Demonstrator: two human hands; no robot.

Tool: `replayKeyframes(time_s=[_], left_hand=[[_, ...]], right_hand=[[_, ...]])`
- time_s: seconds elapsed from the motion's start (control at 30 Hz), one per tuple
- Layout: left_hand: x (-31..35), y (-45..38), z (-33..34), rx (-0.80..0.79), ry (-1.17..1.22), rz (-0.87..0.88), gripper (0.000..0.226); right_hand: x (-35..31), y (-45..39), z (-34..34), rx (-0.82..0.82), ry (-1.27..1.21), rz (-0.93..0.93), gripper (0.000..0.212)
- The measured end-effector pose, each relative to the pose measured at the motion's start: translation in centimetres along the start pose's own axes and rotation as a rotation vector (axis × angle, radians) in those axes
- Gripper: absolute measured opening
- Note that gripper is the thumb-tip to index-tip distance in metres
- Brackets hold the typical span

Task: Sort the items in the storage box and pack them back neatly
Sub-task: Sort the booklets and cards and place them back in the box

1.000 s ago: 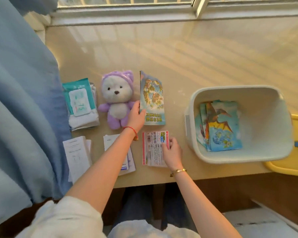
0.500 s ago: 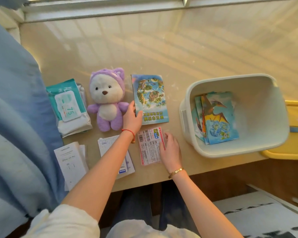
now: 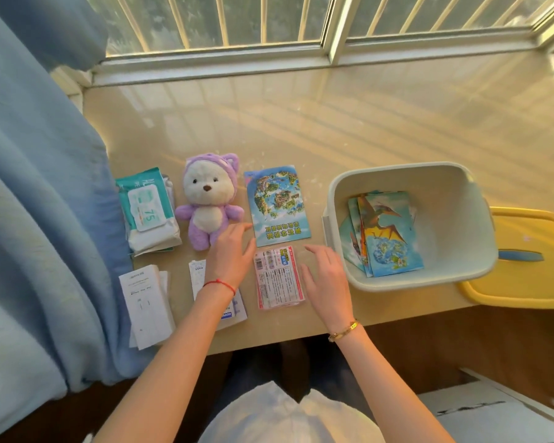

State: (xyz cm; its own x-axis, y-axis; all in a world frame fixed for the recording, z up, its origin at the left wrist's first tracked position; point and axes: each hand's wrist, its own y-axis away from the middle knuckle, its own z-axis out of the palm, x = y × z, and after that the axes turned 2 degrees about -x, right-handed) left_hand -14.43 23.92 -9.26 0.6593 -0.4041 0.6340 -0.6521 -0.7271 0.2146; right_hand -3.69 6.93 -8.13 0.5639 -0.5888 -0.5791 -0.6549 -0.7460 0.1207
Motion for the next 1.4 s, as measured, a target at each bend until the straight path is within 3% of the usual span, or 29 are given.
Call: replayKeyframes(time_s=[0.3, 0.63, 0.93, 1.17, 1.3, 1.4], left_hand=[[6.9, 2.3, 0.6, 0.119, -0.054, 0.091, 0.026], [17.9, 0.6, 10.1, 0.160, 0.004, -0.013, 0.026], [20.5, -3.3, 18.7, 0.039, 0.012, -0.243, 0.035], [19.2, -4.7, 22.5, -0.065, 0.023, -0.382, 0.035], [18.5, -4.9, 23.7, -0.079, 0.019, -0.420, 0.032], [18.3, -5.0, 23.9, -0.073, 0.008, -0.439, 0.030]], right_hand=[[6.6, 0.3, -8.1, 0.063, -0.004, -0.016, 0.034], [20.3, -5.0, -16.4, -0.049, 0.042, 0.089, 0.039], [26.0, -12.0, -13.7, -0.320, -0.048, 0.344, 0.057], [27.6, -13.0, -10.9, -0.345, 0.076, 0.381, 0.075], [27.9, -13.2, -10.2, -0.351, -0.017, 0.442, 0.070], [28.2, -13.5, -10.0, -0.356, -0.098, 0.479, 0.055]])
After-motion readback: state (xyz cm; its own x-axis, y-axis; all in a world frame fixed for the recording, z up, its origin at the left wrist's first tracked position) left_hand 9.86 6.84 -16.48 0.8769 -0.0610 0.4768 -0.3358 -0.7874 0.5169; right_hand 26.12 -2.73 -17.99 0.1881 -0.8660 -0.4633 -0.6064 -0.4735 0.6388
